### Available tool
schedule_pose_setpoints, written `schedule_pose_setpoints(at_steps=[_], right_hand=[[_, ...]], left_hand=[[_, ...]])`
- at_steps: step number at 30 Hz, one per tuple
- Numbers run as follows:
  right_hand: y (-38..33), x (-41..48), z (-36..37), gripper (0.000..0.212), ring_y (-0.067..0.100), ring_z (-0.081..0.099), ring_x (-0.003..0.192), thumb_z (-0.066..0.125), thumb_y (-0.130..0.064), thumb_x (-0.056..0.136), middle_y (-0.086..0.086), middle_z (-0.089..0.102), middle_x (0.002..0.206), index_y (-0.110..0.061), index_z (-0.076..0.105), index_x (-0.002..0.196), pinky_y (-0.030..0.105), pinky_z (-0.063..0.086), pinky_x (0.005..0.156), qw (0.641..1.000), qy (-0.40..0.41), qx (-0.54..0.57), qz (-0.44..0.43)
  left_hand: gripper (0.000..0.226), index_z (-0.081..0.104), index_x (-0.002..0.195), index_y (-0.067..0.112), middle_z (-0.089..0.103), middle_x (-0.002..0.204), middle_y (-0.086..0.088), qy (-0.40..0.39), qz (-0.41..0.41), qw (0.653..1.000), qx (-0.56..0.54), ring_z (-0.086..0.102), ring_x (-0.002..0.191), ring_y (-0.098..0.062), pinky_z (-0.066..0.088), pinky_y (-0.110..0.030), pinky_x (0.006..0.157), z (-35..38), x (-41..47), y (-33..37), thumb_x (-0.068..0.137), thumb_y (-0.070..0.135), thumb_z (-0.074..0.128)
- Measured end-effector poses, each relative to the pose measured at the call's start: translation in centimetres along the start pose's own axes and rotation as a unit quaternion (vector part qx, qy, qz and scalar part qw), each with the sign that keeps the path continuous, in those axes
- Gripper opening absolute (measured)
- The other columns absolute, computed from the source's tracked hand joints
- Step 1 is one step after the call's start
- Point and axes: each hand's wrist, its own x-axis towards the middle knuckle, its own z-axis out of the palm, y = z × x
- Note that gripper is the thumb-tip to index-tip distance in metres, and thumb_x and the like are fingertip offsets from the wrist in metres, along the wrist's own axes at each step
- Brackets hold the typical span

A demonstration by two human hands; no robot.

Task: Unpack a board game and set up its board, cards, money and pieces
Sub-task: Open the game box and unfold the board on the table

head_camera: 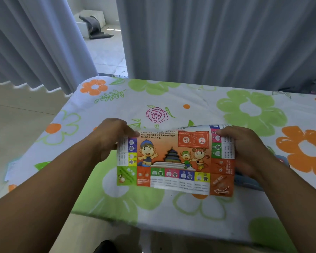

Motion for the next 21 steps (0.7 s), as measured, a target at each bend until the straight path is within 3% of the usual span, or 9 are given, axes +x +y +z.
schedule_pose_setpoints(at_steps=[3,6,10,12,16,19,21], right_hand=[[0.8,0.7,0.3,0.011,0.032,0.072,0.069,0.062,-0.008,0.092,0.021,0.075,0.084,0.001,0.067,0.095,0.041,0.058,0.069,0.999,-0.011,-0.038,0.013],[1.9,1.6,0.5,0.011,0.031,0.073,0.071,0.067,-0.008,0.091,0.02,0.076,0.088,-0.001,0.07,0.099,0.039,0.058,0.068,0.997,-0.006,-0.071,0.03],[4.3,2.6,1.2,0.01,0.034,0.075,0.074,0.072,-0.005,0.088,0.017,0.076,0.083,-0.003,0.068,0.096,0.056,0.06,0.079,0.986,0.023,-0.157,0.045],[5.4,2.9,1.7,0.012,0.031,0.075,0.074,0.074,-0.007,0.086,0.015,0.076,0.087,-0.008,0.065,0.094,0.055,0.061,0.076,0.975,0.042,-0.218,0.028],[6.7,3.0,2.6,0.026,0.025,0.072,0.082,0.074,-0.014,0.086,0.006,0.069,0.097,-0.012,0.054,0.102,0.048,0.061,0.077,0.949,0.056,-0.311,0.012],[6.6,2.4,2.9,0.032,0.025,0.065,0.09,0.069,-0.024,0.089,0.002,0.057,0.096,-0.013,0.044,0.106,0.039,0.054,0.073,0.897,0.047,-0.439,-0.005],[6.4,1.6,2.9,0.03,0.028,0.063,0.095,0.062,-0.031,0.093,0.006,0.055,0.104,-0.013,0.043,0.108,0.034,0.045,0.068,0.824,0.042,-0.563,-0.038]], left_hand=[[0.04,0.063,0.112,0.011,0.073,0.098,-0.016,0.032,0.023,0.998,-0.041,0.073,0.081,-0.036,0.058,-0.05,0.083,-0.7,0.5,-0.6,0.076,-0.006,0.072],[0.04,0.062,0.113,0.009,0.072,0.104,-0.017,0.038,0.033,0.998,-0.035,0.073,0.083,-0.038,0.059,-0.053,0.078,-0.8,1.1,-2.0,0.078,-0.009,0.068],[0.041,0.056,0.116,0.011,0.069,0.101,-0.011,0.058,0.069,0.995,0.053,0.071,0.079,-0.027,0.059,-0.043,0.073,0.0,1.9,-4.4,0.081,-0.008,0.066],[0.045,0.052,0.122,0.014,0.066,0.098,-0.004,0.059,0.077,0.989,0.116,0.069,0.079,-0.023,0.059,-0.044,0.076,0.6,2.2,-5.5,0.082,-0.003,0.066],[0.063,0.042,0.14,0.015,0.057,0.128,-0.012,0.072,0.102,0.969,0.214,0.065,0.104,-0.031,0.056,-0.043,0.085,1.3,2.5,-6.5,0.083,0.0,0.065],[0.066,0.043,0.144,0.013,0.044,0.142,-0.015,0.06,0.109,0.946,0.299,0.057,0.119,-0.034,0.053,-0.045,0.093,1.6,2.7,-6.8,0.083,0.008,0.069],[0.068,0.045,0.144,0.015,0.038,0.148,-0.013,0.018,0.107,0.92,0.378,0.048,0.129,-0.034,0.047,-0.047,0.103,1.9,2.6,-7.1,0.082,0.018,0.074]])
